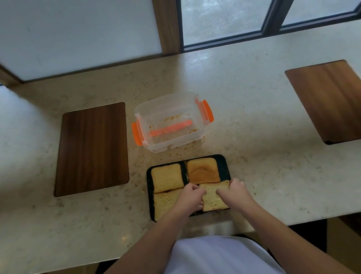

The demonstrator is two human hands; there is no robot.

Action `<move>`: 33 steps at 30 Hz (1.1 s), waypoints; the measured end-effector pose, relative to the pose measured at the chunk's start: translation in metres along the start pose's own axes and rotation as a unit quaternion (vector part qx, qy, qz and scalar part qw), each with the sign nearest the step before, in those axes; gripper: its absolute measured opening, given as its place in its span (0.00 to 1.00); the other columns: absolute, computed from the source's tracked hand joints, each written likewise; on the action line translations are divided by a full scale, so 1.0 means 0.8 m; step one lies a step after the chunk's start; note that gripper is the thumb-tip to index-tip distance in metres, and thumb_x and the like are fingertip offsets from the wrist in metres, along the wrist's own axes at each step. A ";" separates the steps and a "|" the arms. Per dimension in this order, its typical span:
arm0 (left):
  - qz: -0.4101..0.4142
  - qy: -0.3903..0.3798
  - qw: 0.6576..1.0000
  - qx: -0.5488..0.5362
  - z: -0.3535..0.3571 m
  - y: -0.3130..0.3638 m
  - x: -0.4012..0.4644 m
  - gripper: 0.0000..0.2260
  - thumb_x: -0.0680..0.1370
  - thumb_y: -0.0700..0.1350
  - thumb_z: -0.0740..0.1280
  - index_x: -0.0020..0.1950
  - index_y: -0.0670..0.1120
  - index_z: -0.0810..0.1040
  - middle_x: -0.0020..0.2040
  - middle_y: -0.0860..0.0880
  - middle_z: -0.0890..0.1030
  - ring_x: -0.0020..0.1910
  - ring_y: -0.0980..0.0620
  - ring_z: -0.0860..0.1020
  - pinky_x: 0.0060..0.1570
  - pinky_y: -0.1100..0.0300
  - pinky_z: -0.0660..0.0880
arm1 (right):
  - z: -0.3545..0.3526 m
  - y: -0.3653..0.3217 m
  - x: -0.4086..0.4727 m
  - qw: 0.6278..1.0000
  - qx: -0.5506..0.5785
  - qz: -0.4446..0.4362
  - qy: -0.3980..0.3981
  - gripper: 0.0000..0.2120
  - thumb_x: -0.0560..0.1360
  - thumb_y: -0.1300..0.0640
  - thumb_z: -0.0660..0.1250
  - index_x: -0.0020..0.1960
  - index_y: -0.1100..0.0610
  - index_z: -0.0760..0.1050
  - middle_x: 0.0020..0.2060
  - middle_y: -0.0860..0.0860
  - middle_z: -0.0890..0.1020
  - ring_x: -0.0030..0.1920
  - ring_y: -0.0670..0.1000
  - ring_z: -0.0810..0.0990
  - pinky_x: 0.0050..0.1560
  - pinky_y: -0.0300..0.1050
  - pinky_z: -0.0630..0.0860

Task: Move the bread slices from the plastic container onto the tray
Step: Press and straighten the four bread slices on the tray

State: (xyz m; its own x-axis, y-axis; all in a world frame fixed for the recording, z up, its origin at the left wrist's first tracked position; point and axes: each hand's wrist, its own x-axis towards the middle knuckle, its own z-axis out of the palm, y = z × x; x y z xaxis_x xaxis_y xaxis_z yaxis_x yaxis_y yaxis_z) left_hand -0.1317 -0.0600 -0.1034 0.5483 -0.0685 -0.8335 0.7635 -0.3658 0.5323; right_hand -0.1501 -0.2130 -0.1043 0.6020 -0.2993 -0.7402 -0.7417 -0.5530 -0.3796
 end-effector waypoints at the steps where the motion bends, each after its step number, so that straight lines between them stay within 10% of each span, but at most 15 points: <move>1: 0.000 -0.001 1.000 -0.001 -0.002 -0.001 0.002 0.11 0.79 0.46 0.65 0.59 0.46 0.73 0.55 0.44 0.78 0.53 0.48 0.80 0.56 0.51 0.80 | 0.001 -0.001 0.000 1.000 0.003 0.000 -0.001 0.32 0.74 0.50 0.66 0.73 0.63 0.63 0.69 0.59 0.68 0.63 0.59 0.74 0.59 0.57 0.76; 14: -0.011 0.011 1.000 0.019 -0.031 -0.012 0.008 0.09 0.78 0.48 0.65 0.56 0.49 0.74 0.53 0.46 0.79 0.50 0.50 0.81 0.53 0.52 0.81 | 0.014 -0.010 0.000 0.999 0.034 -0.020 -0.023 0.24 0.72 0.51 0.66 0.65 0.59 0.66 0.57 0.53 0.70 0.46 0.52 0.75 0.37 0.46 0.72; 24: 0.093 0.088 0.985 0.117 -0.035 0.022 0.013 0.26 0.78 0.51 0.61 0.75 0.47 0.66 0.69 0.48 0.73 0.56 0.53 0.74 0.50 0.56 0.77 | -0.007 -0.031 0.014 0.999 0.018 -0.033 -0.017 0.37 0.75 0.49 0.64 0.79 0.60 0.56 0.76 0.59 0.65 0.70 0.59 0.70 0.65 0.57 0.73; 27: 0.074 0.070 0.989 0.110 -0.029 0.026 0.011 0.27 0.78 0.51 0.61 0.76 0.47 0.65 0.71 0.48 0.72 0.63 0.48 0.74 0.62 0.46 0.76 | -0.006 -0.036 0.016 0.999 0.006 -0.035 -0.028 0.36 0.75 0.48 0.63 0.79 0.59 0.57 0.75 0.58 0.66 0.66 0.58 0.73 0.64 0.57 0.75; 33: 0.061 0.056 0.993 0.085 -0.026 0.028 0.013 0.25 0.77 0.50 0.61 0.75 0.48 0.67 0.61 0.51 0.74 0.48 0.57 0.76 0.55 0.49 0.79 | -0.007 -0.034 0.022 0.998 -0.008 -0.053 -0.029 0.24 0.75 0.50 0.63 0.68 0.59 0.71 0.56 0.54 0.76 0.47 0.50 0.77 0.45 0.48 0.77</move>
State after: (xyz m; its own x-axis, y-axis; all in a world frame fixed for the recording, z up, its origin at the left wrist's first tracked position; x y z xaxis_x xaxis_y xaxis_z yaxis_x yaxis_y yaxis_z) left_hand -0.1018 -0.0492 -0.0973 0.6747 -0.0226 -0.7377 0.6259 -0.5122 0.5881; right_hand -0.1178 -0.2078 -0.1041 0.6580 -0.1939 -0.7277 -0.6699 -0.5920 -0.4480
